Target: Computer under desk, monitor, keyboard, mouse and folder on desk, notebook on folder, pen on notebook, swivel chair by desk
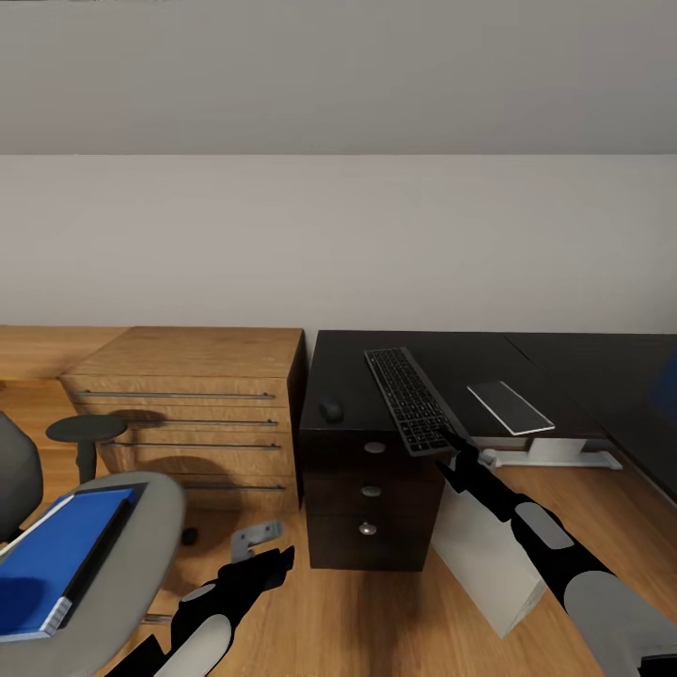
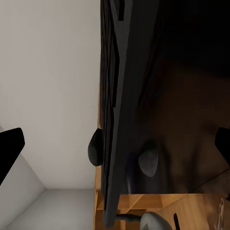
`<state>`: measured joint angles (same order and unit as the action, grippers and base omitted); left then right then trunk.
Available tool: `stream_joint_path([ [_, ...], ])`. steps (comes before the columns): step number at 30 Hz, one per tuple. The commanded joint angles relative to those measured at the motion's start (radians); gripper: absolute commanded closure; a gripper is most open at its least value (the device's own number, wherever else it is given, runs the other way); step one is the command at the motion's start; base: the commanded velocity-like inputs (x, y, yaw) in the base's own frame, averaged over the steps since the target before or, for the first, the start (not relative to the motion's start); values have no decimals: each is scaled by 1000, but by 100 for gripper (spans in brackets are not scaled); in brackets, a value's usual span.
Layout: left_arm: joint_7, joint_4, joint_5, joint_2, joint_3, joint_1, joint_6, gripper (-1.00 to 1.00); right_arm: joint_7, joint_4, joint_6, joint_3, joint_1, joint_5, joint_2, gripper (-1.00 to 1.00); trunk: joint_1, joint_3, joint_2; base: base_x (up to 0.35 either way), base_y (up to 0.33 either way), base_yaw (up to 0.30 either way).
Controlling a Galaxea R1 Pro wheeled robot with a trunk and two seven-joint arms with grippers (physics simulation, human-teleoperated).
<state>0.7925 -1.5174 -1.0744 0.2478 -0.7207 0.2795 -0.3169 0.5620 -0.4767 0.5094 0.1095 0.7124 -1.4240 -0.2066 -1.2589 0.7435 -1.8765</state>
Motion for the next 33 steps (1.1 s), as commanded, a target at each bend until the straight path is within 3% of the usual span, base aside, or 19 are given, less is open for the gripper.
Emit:
stream_joint_path([
  [1, 7, -1, -4, 1, -2, 1, -2, -100, 3, 1, 1, 6, 1, -7, -1, -100, 0, 1, -1, -2, 3, 0],
  [11, 7, -1, -3, 1, -2, 1, -2, -100, 1, 0, 1, 7, 1, -7, 0, -100, 0, 1, -1, 0, 0, 0],
  [12, 7, -1, -3, 1, -3, 1, -2, -100, 0, 0, 2, 8, 1, -7, 0, 100, 0, 1, -1, 0, 0, 0],
  [25, 7, -1, -1, 1, -3, 1, -2, -100, 2, 0, 1, 7, 1, -7, -1, 100, 0, 1, -1, 0, 0, 0],
  [33, 7, -1, -2, 1, -3, 1, -2, -100, 3, -1, 1, 6, 1, -7, -2, 100, 31, -24, 55, 0, 0, 0],
])
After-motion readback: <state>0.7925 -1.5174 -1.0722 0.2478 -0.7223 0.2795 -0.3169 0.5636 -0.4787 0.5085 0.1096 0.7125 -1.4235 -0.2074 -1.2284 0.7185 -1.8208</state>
